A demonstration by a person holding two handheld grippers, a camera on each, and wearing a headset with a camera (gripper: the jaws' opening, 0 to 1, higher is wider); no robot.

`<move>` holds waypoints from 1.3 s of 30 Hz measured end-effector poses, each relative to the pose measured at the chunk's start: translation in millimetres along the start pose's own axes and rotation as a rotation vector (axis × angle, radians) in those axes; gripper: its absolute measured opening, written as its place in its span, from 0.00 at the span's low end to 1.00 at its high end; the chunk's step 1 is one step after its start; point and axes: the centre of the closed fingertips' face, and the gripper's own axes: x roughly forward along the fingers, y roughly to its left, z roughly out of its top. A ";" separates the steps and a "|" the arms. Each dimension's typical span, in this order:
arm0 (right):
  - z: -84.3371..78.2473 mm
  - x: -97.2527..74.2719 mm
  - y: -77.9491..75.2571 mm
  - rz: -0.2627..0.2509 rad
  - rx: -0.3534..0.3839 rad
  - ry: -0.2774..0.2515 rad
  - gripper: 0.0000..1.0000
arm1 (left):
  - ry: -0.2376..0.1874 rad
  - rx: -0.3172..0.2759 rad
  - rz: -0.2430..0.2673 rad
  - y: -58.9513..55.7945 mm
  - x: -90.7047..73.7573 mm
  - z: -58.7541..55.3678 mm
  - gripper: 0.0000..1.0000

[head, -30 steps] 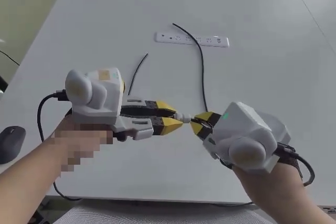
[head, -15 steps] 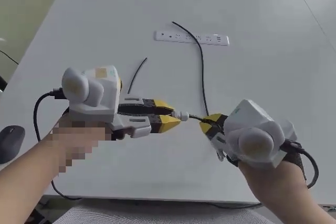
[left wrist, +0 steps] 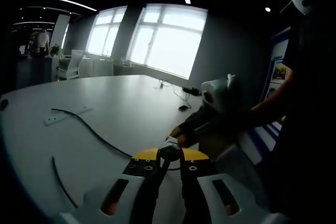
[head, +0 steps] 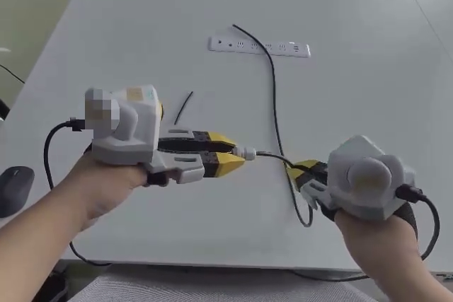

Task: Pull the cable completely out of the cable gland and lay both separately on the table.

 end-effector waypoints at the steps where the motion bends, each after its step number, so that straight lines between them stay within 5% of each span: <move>1: -5.0 1.0 -4.2 -0.005 0.039 0.010 0.00 | -0.002 -0.001 -0.001 0.1 0.1 0.4 0.14; 7: -20.4 0.8 -17.3 -0.026 0.092 0.042 0.00 | 0.001 -0.003 -0.003 -0.1 1.1 0.0 0.15; 27: -12.6 -18.0 -19.0 -0.036 0.043 0.014 0.02 | -0.006 -0.023 0.012 1.2 0.9 0.4 0.15; 33: 0.4 -24.8 -7.7 -0.002 -0.088 -0.005 0.12 | -0.007 -0.020 0.005 -1.5 1.0 2.5 0.15; 39: 20.8 -31.7 25.2 0.084 -0.251 -0.009 0.23 | -0.003 -0.027 0.005 -1.1 0.2 2.7 0.15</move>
